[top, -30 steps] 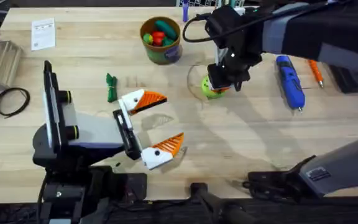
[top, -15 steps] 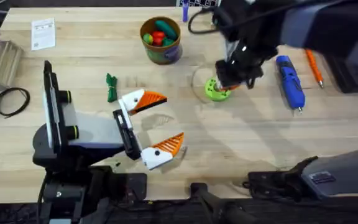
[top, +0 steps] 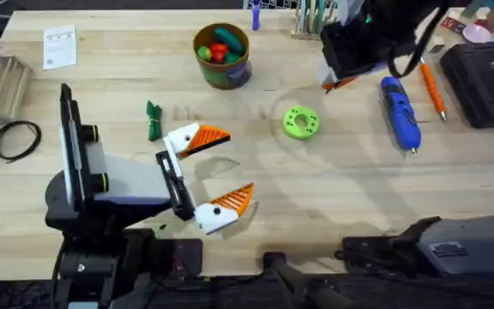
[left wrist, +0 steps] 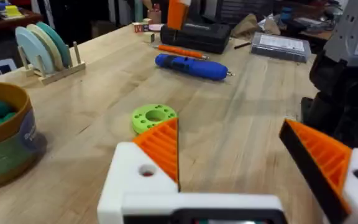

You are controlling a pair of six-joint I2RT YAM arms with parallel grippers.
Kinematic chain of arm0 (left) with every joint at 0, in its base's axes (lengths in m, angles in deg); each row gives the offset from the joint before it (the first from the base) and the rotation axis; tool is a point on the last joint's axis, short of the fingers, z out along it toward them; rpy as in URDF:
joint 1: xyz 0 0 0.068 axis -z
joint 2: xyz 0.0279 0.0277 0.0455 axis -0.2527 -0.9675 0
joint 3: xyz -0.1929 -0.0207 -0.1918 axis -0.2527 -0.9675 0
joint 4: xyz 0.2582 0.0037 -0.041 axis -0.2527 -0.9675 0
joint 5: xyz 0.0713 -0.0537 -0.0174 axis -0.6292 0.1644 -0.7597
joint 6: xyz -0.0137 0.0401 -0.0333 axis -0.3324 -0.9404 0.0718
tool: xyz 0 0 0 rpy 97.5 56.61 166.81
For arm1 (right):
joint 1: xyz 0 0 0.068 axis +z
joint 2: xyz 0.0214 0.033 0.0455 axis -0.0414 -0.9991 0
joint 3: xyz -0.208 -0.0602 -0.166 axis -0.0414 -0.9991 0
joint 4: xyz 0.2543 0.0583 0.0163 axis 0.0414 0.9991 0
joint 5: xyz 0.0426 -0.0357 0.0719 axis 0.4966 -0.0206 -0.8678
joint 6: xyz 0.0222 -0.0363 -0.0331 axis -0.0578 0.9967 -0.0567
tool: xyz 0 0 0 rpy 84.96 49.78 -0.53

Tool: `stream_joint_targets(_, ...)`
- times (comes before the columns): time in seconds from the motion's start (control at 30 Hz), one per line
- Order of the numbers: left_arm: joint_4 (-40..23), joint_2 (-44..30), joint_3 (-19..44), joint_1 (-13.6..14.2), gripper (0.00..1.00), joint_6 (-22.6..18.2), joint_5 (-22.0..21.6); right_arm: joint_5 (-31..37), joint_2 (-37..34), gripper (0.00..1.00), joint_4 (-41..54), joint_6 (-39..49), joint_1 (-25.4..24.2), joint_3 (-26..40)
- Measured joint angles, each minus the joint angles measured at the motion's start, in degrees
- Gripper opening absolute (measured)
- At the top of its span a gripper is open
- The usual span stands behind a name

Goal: Pick up the gripper from the table and insert it into the empty holder that is missing its gripper. Then pick up a screw, insert it into the mounting hole, and use the screwdriver to tighten it. Finally, clean up the table by picking up the vegetable and placing it into the bucket.

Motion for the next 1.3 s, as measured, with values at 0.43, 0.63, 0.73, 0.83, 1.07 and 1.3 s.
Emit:
stream_joint_targets(0.43, 0.0, 0.0, 0.0, 0.0, 0.985, 0.0, 0.0, -0.4, 0.0, 0.006, -3.5, 8.4, 14.7, 8.2)
stream_joint_targets(0.63, 0.0, 0.0, 0.0, 0.0, 0.985, 0.0, 0.0, -6.1, -0.7, 0.006, -7.6, 14.8, 19.1, 8.4)
stream_joint_targets(0.73, 0.0, 0.0, 0.0, 0.0, 0.986, 0.0, 0.0, -7.4, -1.6, 0.006, -9.7, 17.6, 21.1, 8.4)
stream_joint_targets(0.83, 0.0, 0.0, 0.0, 0.0, 0.986, 0.0, 0.0, -8.2, -2.2, 0.006, -12.1, 20.5, 23.3, 8.4)
stream_joint_targets(1.07, 0.0, 0.0, 0.0, 0.0, 0.986, 0.0, 0.0, -8.9, -2.4, 0.006, -13.6, 26.1, 27.4, 8.5)
stream_joint_targets(1.3, 0.0, 0.0, 0.0, 0.0, 0.986, 0.0, 0.0, -9.5, -4.2, 0.006, -14.5, 29.3, 28.5, 8.5)
